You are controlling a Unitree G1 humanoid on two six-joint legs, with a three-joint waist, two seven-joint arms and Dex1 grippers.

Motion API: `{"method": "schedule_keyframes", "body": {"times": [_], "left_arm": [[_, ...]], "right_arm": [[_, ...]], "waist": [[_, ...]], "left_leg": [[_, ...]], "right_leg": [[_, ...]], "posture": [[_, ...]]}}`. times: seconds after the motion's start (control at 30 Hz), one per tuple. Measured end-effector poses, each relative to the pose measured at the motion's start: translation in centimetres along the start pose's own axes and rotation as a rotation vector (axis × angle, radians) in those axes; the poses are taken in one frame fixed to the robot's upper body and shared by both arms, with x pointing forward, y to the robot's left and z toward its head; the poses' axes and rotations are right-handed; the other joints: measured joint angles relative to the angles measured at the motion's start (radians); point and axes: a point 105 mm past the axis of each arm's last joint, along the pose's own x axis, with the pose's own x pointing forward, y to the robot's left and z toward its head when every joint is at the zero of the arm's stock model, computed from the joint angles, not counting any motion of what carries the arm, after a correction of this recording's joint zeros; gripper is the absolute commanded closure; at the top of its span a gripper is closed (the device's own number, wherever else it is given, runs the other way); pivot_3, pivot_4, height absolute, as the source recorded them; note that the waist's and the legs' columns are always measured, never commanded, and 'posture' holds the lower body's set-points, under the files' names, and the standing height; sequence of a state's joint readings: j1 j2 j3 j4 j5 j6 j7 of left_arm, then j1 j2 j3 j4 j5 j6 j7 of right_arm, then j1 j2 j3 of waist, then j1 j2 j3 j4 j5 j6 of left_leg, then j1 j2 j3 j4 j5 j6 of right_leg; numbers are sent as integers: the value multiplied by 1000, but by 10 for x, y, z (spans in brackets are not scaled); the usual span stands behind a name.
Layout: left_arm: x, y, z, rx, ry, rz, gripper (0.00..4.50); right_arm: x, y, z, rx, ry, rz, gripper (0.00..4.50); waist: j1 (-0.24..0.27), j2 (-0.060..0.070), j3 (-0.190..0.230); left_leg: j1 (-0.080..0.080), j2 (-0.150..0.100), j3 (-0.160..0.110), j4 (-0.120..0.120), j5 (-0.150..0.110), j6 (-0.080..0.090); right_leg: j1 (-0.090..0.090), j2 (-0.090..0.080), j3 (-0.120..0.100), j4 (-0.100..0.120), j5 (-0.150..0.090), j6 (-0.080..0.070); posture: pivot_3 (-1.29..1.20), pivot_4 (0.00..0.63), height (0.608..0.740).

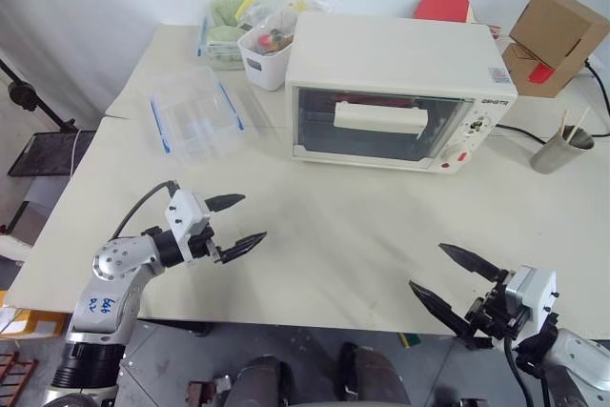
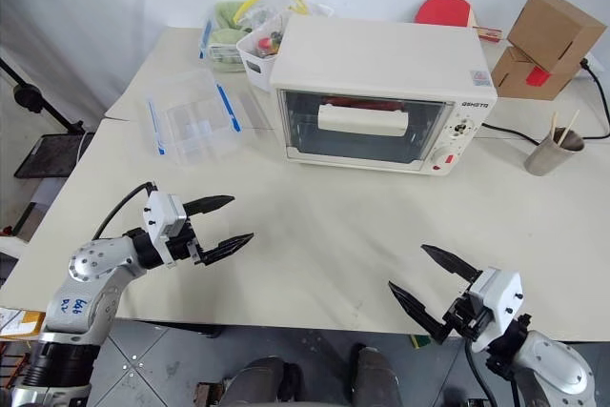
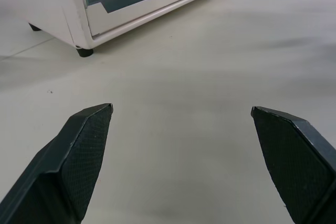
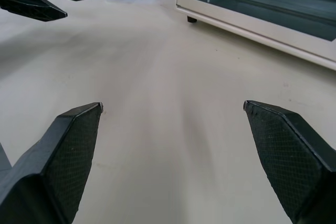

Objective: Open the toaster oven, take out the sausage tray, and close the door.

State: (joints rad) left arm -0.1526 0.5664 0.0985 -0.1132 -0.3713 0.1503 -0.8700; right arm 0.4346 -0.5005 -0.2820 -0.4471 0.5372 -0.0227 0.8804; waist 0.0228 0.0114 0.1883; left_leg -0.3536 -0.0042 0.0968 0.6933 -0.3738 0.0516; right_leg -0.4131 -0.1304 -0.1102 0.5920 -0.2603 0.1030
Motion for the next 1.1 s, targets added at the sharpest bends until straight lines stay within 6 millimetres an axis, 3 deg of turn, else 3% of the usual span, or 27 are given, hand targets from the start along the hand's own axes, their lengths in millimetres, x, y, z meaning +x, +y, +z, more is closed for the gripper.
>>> {"method": "schedule_keyframes", "body": {"times": [0.17,0.27,0.37,0.57,0.83,1.1], "left_arm": [[-1,3,6,-65,-55,25,11],[-3,7,30,-113,-160,-9,11],[-12,12,50,-161,-246,-40,11],[-14,2,55,-160,-219,-102,11],[-8,-15,59,-182,-227,-170,11],[-3,-19,58,-193,-241,-175,11]], "right_arm": [[16,-5,16,62,-59,41,0],[41,-11,48,65,-158,93,0],[57,-25,62,68,-199,86,0],[86,-55,63,83,-192,47,0],[111,-73,63,46,-190,60,0],[124,-78,70,-4,-266,36,0]], "waist": [[-2,0,0],[-6,0,0],[-9,0,0],[-10,0,0],[-15,0,0],[-26,0,0]], "left_leg": [[0,0,0,2,0,0],[0,1,-1,3,0,0],[0,1,-1,3,0,0],[-2,-1,0,4,-1,2],[-3,0,0,4,0,2],[-3,0,-1,4,0,2]], "right_leg": [[0,-1,1,0,0,0],[0,0,0,1,0,-1],[0,0,-1,2,0,-1],[0,0,-4,1,0,0],[0,2,-5,1,0,0],[0,6,-6,1,0,0]], "posture": [[0,150,740],[0,150,740],[0,150,740],[0,150,740],[0,150,740],[0,150,740]]}}
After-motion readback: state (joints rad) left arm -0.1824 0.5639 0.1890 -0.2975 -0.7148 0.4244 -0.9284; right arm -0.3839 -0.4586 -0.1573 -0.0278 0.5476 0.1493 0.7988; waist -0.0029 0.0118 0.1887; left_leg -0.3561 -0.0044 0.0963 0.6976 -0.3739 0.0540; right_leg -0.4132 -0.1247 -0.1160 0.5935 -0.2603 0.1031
